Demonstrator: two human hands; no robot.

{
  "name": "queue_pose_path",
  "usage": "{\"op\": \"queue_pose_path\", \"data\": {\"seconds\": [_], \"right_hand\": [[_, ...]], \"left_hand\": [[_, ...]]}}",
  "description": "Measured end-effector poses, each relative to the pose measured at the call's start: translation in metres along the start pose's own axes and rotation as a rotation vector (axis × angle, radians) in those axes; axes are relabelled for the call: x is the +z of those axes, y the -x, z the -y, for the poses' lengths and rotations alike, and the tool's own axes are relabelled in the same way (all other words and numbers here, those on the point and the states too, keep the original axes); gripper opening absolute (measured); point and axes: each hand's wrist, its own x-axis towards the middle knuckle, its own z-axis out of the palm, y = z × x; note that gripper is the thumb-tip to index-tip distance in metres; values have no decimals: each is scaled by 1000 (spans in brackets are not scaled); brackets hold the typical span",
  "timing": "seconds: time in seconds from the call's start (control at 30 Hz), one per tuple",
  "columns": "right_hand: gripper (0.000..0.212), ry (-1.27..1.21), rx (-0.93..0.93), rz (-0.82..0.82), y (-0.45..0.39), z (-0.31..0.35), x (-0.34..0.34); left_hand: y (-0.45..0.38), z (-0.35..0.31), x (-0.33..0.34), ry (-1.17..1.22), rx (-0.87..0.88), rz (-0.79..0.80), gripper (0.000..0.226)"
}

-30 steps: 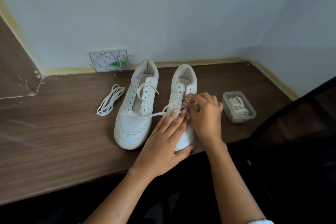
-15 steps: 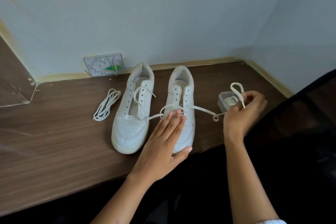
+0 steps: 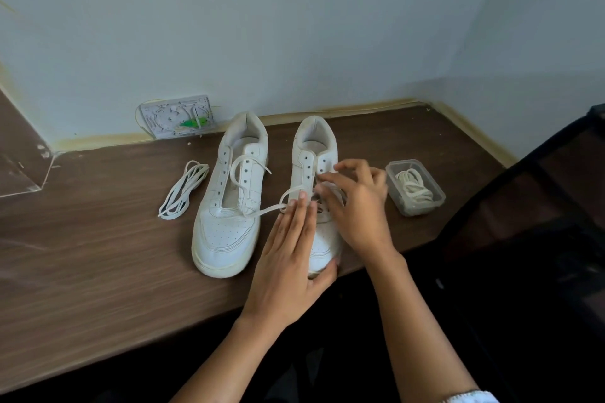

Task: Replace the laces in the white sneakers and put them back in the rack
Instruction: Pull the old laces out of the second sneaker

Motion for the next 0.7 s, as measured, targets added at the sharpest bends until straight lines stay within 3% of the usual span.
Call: {"op": "queue_pose_path", "data": {"seconds": [0.2,0.4,0.6,0.7], "right_hand": [[15,43,-32,23,1,3,4],[7,-182,77,-4,-2,2,5],[18,-829,523,51,-4,-8,-28],[6,-544,354,-134,-2,-6,-21]], "left_hand": [[-2,0,8,-5,59,-96,71],[-1,-1,12,-11,49,-143,67],[-1,1,15,-4,55,-156,70],[1,-1,16,-34,16,-144,73]]}}
